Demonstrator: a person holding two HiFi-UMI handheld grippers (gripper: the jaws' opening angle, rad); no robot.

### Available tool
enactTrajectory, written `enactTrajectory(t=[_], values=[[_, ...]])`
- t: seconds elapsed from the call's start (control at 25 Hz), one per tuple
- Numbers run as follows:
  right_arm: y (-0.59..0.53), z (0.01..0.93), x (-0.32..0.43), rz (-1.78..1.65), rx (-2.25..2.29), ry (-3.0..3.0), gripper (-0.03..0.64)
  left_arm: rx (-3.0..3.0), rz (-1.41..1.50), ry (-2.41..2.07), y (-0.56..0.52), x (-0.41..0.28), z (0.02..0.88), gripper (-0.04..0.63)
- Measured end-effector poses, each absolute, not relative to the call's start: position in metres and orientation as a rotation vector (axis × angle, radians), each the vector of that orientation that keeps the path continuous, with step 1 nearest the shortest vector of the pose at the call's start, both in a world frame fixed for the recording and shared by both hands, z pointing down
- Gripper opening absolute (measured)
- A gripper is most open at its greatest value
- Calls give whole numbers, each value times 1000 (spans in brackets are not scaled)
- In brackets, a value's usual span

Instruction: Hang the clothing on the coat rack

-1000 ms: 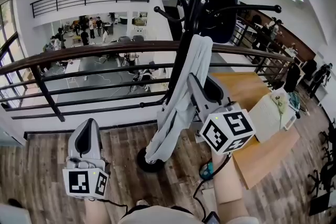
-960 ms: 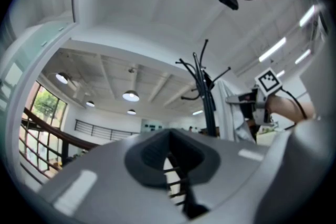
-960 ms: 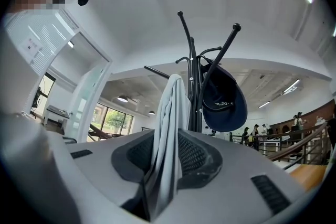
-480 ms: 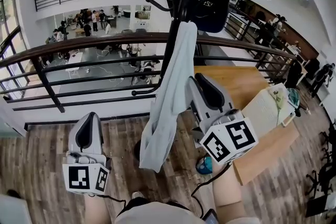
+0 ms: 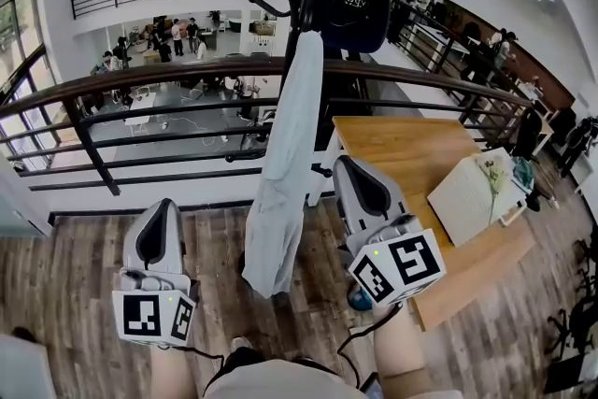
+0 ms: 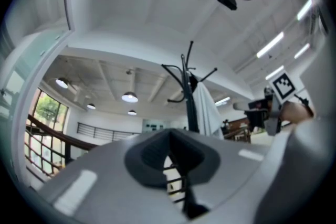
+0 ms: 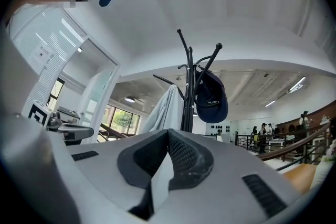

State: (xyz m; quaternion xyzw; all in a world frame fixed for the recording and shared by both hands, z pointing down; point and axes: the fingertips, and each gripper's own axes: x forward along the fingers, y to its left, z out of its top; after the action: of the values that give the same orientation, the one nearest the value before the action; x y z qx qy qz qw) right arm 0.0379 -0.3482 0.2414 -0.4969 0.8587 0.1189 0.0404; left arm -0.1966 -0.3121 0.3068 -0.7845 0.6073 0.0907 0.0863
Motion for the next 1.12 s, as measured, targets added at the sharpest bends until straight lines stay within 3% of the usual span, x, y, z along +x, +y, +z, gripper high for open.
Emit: enactTrajectory(t=[1.12], values=[[-297, 277, 134, 277, -1653, 2555, 0, -2330, 223, 1813, -268, -127, 299, 9]])
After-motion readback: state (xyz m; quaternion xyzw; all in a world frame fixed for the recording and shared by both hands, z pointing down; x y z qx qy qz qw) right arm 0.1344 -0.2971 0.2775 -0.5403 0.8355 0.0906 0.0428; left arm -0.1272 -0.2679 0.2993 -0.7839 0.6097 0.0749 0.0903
